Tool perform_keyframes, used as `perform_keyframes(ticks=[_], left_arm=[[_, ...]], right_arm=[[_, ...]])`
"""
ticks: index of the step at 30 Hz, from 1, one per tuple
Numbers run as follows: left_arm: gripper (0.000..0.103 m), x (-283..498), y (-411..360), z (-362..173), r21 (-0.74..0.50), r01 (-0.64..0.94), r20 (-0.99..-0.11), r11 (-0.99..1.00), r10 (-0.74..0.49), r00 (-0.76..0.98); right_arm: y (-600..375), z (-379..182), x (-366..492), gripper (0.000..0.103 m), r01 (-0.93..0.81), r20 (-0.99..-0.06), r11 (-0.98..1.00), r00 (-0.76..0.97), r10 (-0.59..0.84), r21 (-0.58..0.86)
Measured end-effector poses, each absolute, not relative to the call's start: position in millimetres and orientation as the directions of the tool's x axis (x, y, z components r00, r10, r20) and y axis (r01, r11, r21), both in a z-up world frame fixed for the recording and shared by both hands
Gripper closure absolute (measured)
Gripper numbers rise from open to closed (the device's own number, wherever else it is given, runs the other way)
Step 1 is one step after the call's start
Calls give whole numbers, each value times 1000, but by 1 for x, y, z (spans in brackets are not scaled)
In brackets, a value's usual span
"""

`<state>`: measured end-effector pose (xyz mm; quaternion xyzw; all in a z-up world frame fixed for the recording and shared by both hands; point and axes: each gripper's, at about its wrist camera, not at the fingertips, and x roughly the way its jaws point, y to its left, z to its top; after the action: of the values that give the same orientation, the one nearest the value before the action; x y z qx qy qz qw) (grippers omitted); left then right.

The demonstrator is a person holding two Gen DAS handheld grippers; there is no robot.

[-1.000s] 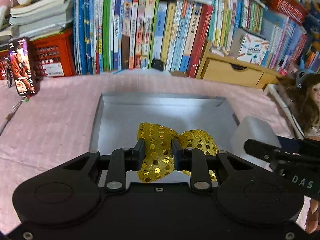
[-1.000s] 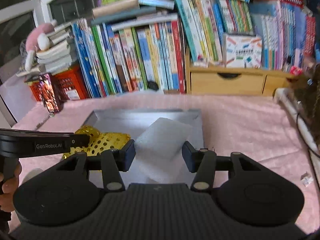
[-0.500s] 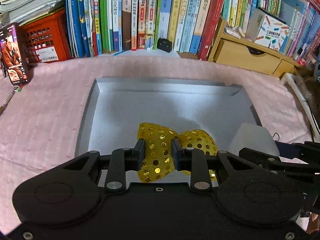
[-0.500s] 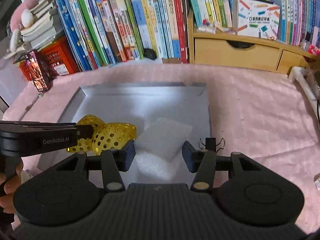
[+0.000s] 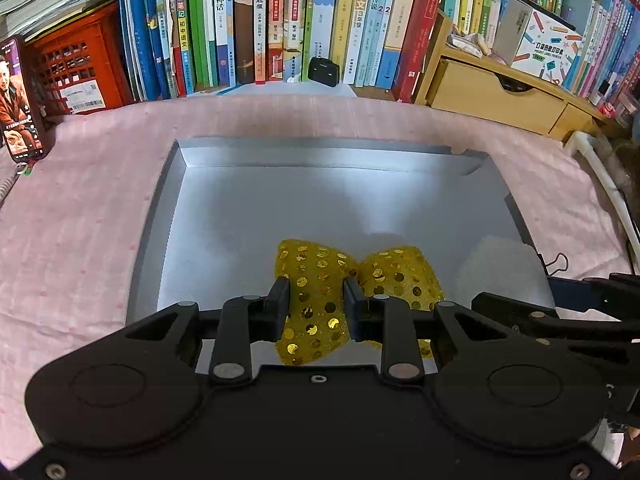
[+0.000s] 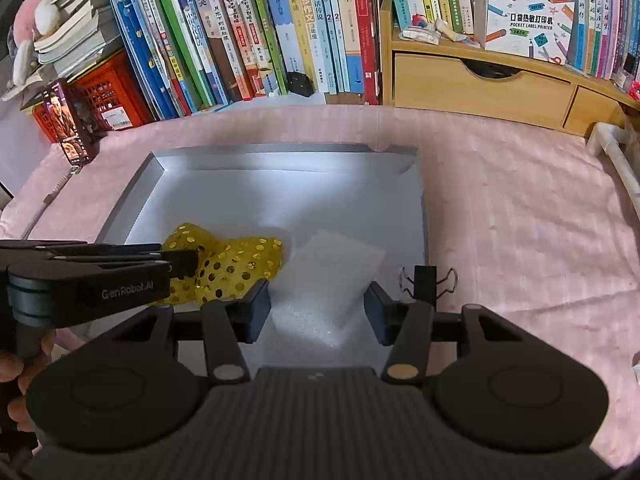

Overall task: Organize soft objects
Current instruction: 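Carry the gold sequined pillow with the left tool into the white box, then open the left tool to release the pillow inside the box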

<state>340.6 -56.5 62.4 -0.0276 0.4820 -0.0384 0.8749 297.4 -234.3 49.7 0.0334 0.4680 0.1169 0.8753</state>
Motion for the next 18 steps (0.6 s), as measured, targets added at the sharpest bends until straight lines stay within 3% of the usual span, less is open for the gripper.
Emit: perform_keyframes(ticks=[5,11,18], left_arm=[[71,339,-55,61,-89,47,-839,995,-100,534],[65,336,-53,62,-102,47,-837,994,-111,535],[57,323,-55,74,-89,68,-819,994,-112,562]], right_arm=[[-234,43,297,47,-168,-818,971,526,235,171],[-235,45,293,36,-163,-809,970,537,239,179],[-235,54,286,33,-169,-799,970,552,239,174]])
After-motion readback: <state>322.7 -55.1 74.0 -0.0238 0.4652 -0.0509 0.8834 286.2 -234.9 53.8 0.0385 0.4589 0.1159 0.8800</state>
